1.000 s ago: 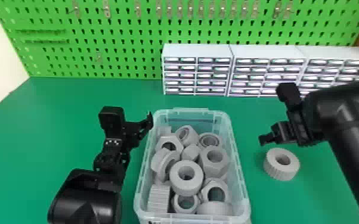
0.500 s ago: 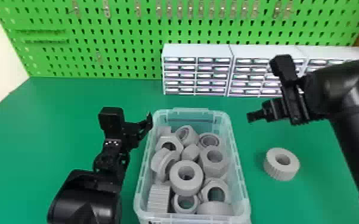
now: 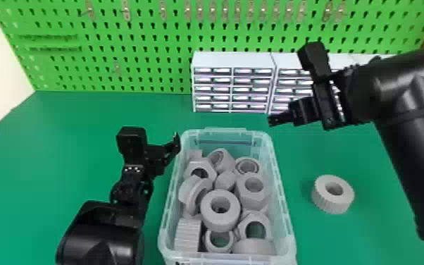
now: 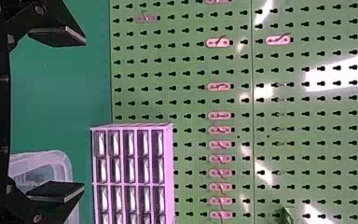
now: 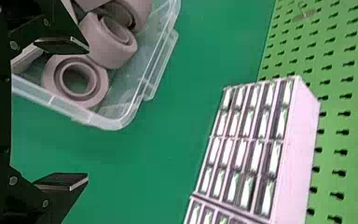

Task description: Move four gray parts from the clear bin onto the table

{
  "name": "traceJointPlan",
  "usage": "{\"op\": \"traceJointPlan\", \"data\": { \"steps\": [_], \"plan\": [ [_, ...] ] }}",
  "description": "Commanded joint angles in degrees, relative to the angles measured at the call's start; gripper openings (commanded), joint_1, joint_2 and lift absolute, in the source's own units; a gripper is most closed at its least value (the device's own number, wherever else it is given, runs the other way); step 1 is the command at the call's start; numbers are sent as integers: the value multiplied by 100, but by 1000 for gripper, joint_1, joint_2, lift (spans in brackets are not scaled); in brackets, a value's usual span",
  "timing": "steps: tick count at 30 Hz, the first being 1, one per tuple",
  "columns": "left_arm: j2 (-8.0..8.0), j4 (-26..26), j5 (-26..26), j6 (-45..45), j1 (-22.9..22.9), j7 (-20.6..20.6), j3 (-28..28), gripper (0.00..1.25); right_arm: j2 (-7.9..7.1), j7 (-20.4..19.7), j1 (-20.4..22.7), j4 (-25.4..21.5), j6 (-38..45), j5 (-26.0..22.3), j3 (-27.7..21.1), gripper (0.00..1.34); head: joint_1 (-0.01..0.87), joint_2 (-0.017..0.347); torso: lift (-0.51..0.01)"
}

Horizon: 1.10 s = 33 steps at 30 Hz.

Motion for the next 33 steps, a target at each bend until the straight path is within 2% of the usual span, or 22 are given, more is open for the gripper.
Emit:
{"op": "traceJointPlan", "data": {
  "steps": [1,22,29,33],
  "plan": [
    [0,0,-10,0,0,0,-8,1068,14,0,-85,0,-77,-184,172,1043,693,72,-52],
    [9,0,-27,0,0,0,10,1068,129,0,-410,211,-103,-720,1156,1029,693,72,-52],
    [106,-9,-27,0,35,0,1,1068,164,0,-498,597,-68,-1107,1499,1029,693,72,-52],
    [158,-9,-1,0,44,0,-8,1068,173,0,-542,668,20,-1151,1683,1029,693,72,-52]
  ]
}}
